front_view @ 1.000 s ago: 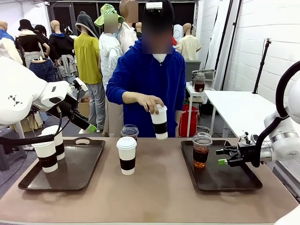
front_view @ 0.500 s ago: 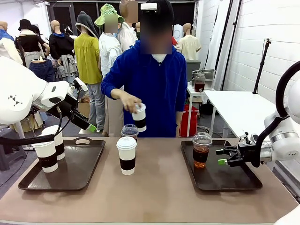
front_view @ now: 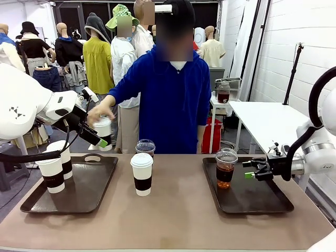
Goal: Distribute the coffee onto the tray.
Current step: Pick up another iced Americano from the middle of the table and place it on the right Handle tray.
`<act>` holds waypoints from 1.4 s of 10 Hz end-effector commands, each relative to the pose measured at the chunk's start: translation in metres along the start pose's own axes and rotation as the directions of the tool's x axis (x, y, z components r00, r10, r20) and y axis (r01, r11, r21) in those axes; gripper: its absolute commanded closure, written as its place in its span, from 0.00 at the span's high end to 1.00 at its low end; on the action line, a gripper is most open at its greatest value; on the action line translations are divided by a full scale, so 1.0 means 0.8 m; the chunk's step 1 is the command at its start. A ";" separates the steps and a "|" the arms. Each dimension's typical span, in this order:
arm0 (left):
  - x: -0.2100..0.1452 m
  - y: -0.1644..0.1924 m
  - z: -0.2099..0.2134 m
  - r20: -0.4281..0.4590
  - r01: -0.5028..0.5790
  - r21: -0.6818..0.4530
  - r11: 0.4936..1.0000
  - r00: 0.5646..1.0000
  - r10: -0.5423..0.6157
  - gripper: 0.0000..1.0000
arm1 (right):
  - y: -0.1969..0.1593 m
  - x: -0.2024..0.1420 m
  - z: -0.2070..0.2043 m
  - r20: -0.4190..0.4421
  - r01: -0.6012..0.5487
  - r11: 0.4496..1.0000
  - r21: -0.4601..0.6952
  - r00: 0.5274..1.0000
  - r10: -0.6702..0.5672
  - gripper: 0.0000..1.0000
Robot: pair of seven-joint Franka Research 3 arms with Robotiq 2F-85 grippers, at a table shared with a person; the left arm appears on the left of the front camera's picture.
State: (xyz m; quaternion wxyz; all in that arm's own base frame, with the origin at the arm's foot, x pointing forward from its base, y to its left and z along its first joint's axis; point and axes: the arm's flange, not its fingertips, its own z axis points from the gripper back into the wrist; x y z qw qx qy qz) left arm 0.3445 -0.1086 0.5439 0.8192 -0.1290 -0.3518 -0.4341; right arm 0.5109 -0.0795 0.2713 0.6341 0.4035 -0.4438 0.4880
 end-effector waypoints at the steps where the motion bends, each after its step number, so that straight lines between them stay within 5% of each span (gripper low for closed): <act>1: -0.001 0.002 0.001 0.003 -0.002 -0.003 1.000 1.000 0.002 1.00 | -0.026 0.009 0.007 0.016 -0.005 1.000 -0.014 1.000 0.005 1.00; 9: -0.001 0.002 0.001 0.003 -0.002 -0.003 1.000 1.000 0.002 1.00 | -0.167 0.061 -0.021 0.050 -0.077 0.992 0.103 0.996 0.072 1.00; 14: -0.001 0.002 0.001 0.003 -0.002 -0.003 1.000 1.000 0.002 1.00 | -0.200 0.064 -0.073 0.086 -0.102 0.982 0.162 0.992 0.089 1.00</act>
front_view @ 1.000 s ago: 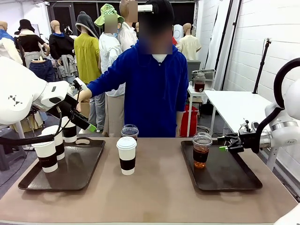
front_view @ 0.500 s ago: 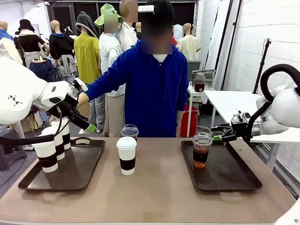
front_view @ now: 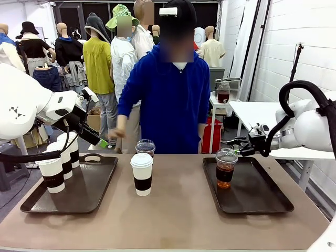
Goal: Distribute the coffee onto the tray.
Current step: Pick up another iced Americano from the middle of the table and place it on the right Handle tray.
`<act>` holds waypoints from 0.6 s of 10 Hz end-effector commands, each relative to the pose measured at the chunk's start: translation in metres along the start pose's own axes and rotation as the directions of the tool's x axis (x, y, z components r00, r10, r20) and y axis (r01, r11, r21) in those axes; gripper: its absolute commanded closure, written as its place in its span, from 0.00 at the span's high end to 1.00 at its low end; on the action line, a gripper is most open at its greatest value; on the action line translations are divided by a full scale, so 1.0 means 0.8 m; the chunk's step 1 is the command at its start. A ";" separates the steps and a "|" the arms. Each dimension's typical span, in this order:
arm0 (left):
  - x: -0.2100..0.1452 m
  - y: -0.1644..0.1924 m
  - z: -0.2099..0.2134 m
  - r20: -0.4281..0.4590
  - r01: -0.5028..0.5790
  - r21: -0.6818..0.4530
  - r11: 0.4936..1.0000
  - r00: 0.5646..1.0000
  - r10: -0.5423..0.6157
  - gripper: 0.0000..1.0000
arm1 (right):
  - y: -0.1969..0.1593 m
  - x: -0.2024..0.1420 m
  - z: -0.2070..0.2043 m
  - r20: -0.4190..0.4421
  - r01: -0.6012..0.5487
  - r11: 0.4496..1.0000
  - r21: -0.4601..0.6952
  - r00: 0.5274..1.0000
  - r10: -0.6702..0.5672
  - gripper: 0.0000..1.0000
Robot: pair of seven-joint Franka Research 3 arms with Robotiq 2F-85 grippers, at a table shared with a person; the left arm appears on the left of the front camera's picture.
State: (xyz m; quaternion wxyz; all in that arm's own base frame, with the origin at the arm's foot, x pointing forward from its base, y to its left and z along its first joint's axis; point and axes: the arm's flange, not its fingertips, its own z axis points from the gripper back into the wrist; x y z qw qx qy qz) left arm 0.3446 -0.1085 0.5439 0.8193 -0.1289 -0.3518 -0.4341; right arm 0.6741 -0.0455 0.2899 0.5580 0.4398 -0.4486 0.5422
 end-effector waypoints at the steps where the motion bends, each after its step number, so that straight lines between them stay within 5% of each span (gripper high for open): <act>1: -0.001 0.002 0.001 0.003 -0.002 -0.003 1.000 1.000 0.002 1.00 | -0.016 0.003 -0.018 0.021 0.017 1.000 0.021 1.000 -0.017 1.00; 6: -0.001 0.002 0.001 0.003 -0.002 -0.003 1.000 1.000 0.002 1.00 | -0.024 0.009 -0.096 0.031 0.047 0.994 0.102 0.998 -0.051 1.00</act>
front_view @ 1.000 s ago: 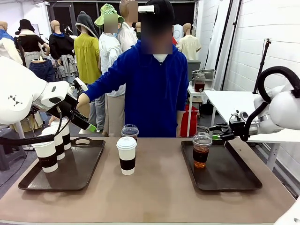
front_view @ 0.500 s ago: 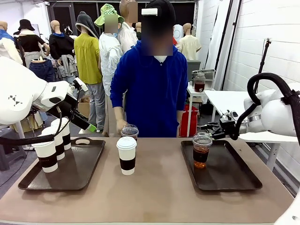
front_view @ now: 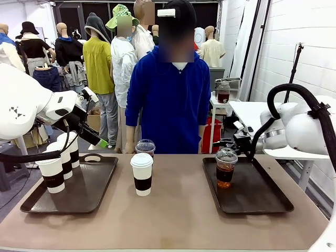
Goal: Distribute the coffee onto the tray.
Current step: Pick up another iced Americano from the middle of the table and place it on the right Handle tray.
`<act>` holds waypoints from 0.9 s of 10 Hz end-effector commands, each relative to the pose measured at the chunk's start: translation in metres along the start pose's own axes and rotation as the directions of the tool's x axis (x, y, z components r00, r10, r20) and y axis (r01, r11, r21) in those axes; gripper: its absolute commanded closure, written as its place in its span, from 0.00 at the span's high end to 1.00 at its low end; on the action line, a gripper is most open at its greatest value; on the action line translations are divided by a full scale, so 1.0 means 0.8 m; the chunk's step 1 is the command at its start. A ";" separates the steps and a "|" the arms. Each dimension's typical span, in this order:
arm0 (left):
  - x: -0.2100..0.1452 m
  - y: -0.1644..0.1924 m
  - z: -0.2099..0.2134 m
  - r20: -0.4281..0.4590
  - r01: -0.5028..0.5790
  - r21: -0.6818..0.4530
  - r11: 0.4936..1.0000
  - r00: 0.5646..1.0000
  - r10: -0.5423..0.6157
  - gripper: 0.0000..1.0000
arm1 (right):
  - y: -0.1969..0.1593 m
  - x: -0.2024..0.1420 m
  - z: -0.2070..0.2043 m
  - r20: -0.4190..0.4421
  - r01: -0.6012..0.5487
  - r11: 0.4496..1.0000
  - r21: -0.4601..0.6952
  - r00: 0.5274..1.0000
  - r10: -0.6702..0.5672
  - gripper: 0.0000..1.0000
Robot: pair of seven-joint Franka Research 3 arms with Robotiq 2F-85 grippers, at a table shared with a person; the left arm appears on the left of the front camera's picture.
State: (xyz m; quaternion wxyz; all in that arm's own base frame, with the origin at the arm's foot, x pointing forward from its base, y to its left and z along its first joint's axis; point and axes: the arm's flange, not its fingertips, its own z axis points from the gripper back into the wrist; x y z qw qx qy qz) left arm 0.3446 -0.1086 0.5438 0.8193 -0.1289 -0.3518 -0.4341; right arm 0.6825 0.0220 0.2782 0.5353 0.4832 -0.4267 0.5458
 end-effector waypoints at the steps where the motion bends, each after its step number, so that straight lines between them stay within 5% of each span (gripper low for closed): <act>1: -0.001 0.002 0.001 0.003 -0.002 -0.003 1.000 1.000 0.002 1.00 | -0.021 0.006 -0.026 -0.005 0.027 1.000 0.012 1.000 -0.027 1.00; 6: -0.001 0.002 0.001 0.003 -0.002 -0.003 1.000 1.000 0.002 1.00 | -0.020 0.009 -0.061 0.026 0.111 0.993 0.029 0.993 -0.111 1.00; 9: -0.001 0.002 0.001 0.003 -0.002 -0.003 1.000 1.000 0.002 1.00 | -0.014 0.005 -0.062 0.017 0.064 0.997 0.049 0.998 -0.065 1.00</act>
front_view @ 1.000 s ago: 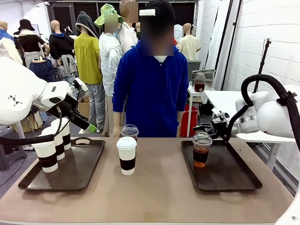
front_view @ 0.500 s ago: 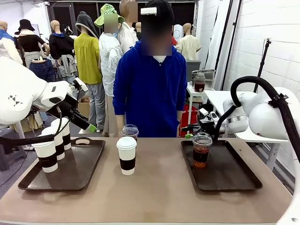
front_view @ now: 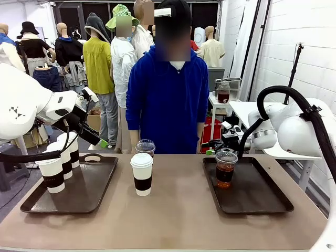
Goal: Distribute the coffee onto the tray.
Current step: Pick up another iced Americano from the middle of the table and place it on the right Handle tray.
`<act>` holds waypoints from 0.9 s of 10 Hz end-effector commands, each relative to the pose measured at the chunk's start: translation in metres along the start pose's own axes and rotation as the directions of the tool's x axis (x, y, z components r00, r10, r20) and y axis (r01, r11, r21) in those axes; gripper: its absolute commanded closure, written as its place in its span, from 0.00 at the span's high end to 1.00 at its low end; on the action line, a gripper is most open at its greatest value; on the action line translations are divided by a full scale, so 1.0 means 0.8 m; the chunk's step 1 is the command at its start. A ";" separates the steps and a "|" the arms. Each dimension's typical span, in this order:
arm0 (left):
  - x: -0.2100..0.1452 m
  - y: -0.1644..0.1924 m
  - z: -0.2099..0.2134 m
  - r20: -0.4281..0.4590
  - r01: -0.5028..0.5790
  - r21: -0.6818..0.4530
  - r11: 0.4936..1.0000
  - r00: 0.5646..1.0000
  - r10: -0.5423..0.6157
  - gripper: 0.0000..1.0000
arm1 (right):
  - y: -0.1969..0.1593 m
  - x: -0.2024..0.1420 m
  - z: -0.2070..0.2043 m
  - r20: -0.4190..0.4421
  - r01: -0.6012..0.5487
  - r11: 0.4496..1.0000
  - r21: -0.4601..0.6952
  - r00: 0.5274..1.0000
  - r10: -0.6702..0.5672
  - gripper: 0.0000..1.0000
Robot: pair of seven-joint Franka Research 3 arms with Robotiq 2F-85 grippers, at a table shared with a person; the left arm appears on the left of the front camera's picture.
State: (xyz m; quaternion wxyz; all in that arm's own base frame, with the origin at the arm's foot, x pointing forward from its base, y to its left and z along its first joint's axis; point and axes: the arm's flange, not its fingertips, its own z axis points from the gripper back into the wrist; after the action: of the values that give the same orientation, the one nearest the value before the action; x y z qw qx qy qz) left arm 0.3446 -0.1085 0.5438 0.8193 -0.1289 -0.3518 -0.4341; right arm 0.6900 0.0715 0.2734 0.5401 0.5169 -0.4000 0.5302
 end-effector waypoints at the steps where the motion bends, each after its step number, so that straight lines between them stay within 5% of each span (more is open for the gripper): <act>1: -0.001 0.002 0.001 0.003 -0.002 -0.003 1.000 1.000 0.002 1.00 | 0.000 0.000 -0.001 -0.001 -0.012 1.000 0.001 1.000 0.012 1.00; 9: -0.001 0.002 0.001 0.003 -0.002 -0.003 1.000 1.000 0.002 1.00 | -0.012 0.029 -0.087 0.010 -0.030 0.999 0.032 0.999 0.030 1.00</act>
State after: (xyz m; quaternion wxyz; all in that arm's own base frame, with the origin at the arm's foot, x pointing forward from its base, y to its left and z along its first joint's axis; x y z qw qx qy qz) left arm 0.3446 -0.1085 0.5438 0.8193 -0.1289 -0.3518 -0.4341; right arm 0.6869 0.1353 0.2800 0.5197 0.5252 -0.3945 0.5464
